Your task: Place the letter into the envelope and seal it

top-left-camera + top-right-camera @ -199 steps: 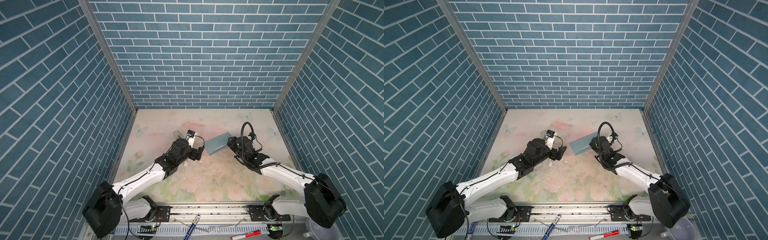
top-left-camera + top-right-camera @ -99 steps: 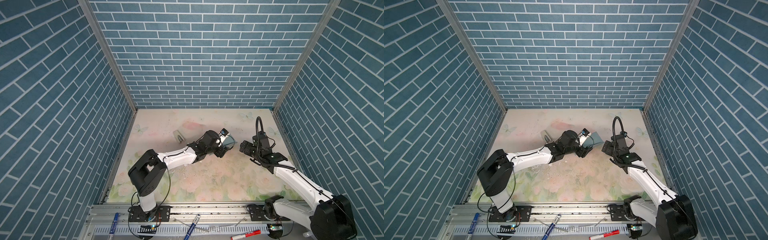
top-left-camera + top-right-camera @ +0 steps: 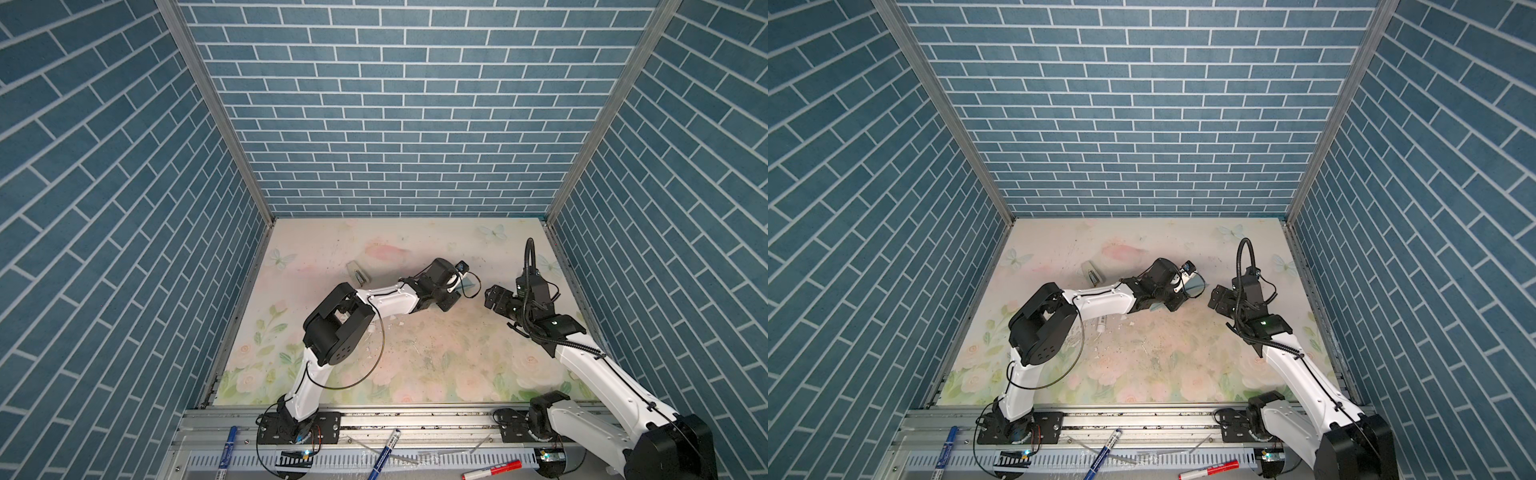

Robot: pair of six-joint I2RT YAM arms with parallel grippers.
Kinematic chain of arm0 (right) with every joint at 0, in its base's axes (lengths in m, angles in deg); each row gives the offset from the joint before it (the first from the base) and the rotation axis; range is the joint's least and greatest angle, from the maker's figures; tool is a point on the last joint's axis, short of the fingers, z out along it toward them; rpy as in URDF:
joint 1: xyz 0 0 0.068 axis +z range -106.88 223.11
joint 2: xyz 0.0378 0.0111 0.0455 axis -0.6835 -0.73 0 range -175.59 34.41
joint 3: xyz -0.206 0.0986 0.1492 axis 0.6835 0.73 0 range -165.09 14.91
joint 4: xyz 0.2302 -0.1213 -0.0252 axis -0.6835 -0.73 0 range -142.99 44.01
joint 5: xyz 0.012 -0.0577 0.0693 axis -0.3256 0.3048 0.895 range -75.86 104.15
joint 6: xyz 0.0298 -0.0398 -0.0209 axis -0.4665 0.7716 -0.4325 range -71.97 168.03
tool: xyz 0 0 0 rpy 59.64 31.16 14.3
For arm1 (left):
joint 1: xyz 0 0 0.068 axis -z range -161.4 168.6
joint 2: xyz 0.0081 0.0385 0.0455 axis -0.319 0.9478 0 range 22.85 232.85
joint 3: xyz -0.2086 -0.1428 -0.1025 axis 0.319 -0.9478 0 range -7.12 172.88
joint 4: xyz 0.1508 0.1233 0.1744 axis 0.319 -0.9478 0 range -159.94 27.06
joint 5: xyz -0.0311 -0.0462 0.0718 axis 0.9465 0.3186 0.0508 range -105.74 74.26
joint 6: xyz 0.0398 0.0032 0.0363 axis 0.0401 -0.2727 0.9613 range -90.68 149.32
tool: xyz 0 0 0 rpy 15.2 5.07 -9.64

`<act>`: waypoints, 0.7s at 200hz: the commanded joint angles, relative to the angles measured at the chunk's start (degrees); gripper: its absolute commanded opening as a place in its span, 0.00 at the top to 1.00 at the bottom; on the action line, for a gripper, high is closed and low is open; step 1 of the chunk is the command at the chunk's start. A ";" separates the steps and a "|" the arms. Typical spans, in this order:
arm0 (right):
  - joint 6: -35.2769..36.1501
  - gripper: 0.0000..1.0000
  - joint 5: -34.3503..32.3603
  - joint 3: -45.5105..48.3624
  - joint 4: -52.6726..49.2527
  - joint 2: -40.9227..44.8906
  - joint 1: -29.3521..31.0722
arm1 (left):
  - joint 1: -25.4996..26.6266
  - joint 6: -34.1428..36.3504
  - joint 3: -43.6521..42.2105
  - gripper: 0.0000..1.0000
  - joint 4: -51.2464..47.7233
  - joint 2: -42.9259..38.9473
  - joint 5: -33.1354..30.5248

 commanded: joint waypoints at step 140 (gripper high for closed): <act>3.25 0.08 6.54 4.41 0.41 2.43 -2.99 | 2.51 33.13 -18.48 1.00 8.96 -12.70 -3.13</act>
